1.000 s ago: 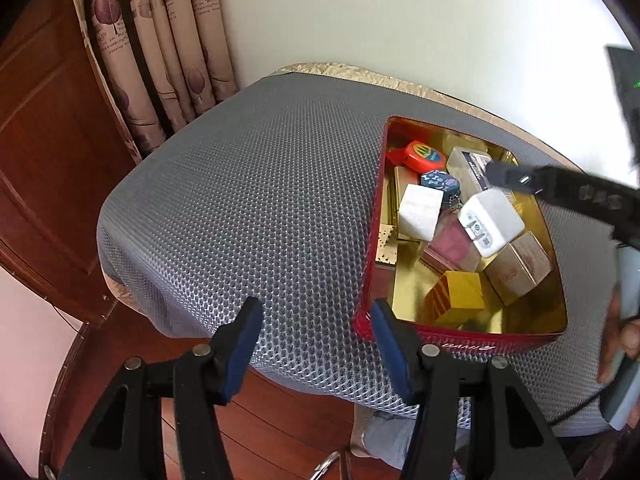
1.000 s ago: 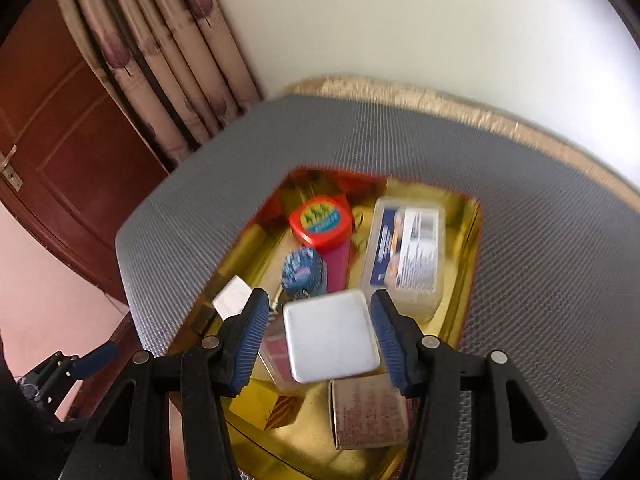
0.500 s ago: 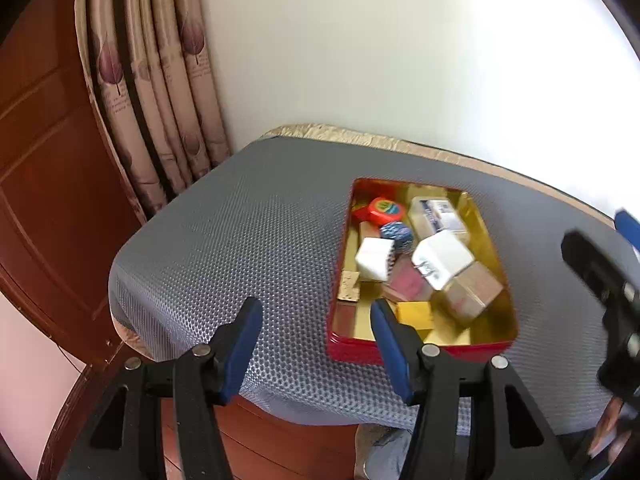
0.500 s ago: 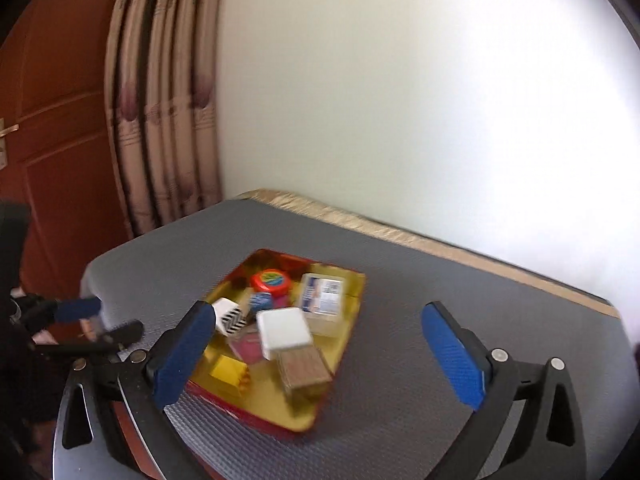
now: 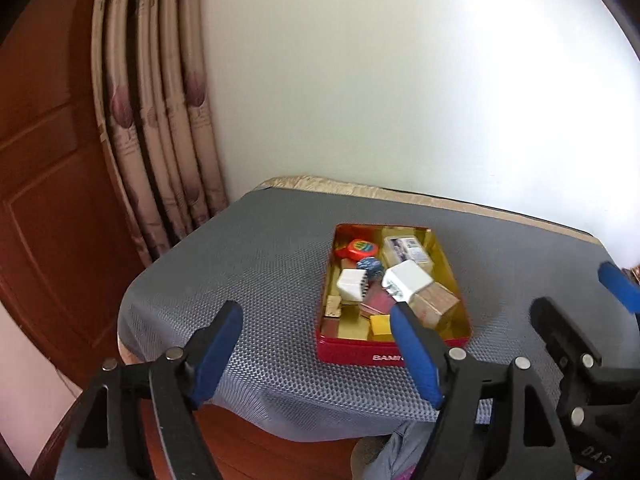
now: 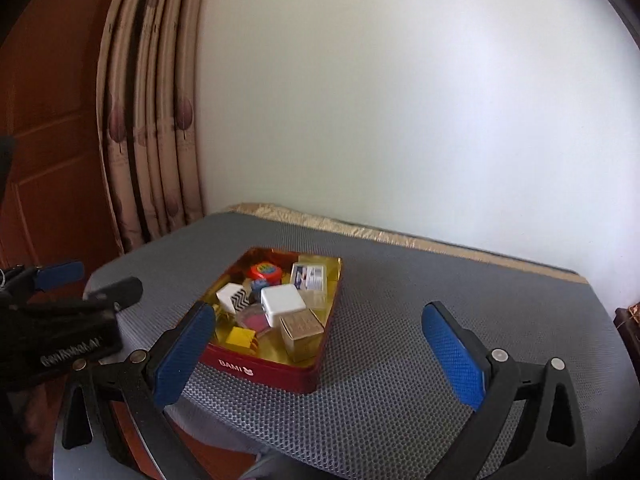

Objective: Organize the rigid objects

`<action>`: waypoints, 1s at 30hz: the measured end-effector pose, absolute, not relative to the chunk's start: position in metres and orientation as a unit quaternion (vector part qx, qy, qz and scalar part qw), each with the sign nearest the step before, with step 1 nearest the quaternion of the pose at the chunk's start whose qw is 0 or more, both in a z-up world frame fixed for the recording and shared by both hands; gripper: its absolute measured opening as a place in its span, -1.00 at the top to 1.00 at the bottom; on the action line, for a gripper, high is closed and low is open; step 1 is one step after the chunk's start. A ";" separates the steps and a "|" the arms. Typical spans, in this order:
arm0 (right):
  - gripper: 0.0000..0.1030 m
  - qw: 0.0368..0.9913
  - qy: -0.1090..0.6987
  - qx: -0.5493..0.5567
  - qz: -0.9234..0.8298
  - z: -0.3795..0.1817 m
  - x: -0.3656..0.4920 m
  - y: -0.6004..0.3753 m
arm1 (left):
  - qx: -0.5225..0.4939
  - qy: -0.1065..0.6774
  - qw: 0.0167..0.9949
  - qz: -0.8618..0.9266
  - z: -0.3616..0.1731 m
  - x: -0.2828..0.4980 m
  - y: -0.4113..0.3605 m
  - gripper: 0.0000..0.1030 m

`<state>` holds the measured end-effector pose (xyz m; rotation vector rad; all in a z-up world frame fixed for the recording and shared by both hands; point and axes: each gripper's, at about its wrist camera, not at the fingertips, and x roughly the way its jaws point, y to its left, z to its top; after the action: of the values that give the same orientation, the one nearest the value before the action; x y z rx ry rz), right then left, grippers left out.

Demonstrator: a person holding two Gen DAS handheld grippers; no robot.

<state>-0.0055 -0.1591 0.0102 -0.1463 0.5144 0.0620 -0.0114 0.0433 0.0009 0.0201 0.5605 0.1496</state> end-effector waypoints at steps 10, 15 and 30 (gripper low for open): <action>-0.99 0.974 0.220 -0.055 0.016 0.031 -0.029 -0.162 | 0.005 0.277 0.960 0.039 0.005 -0.022 0.041 -0.52; -0.99 0.977 0.199 -0.076 -0.007 0.038 -0.036 -0.157 | 0.004 0.277 0.960 0.040 0.004 -0.022 0.042 -0.52; -0.99 0.972 0.221 -0.076 -0.009 0.028 -0.031 -0.153 | 0.005 0.290 0.957 0.029 -0.006 -0.015 0.042 -0.52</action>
<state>-0.0307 -0.1535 0.0281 -0.1541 0.4463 -0.0181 -0.0152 0.0416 -0.0063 0.0108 0.5890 0.0579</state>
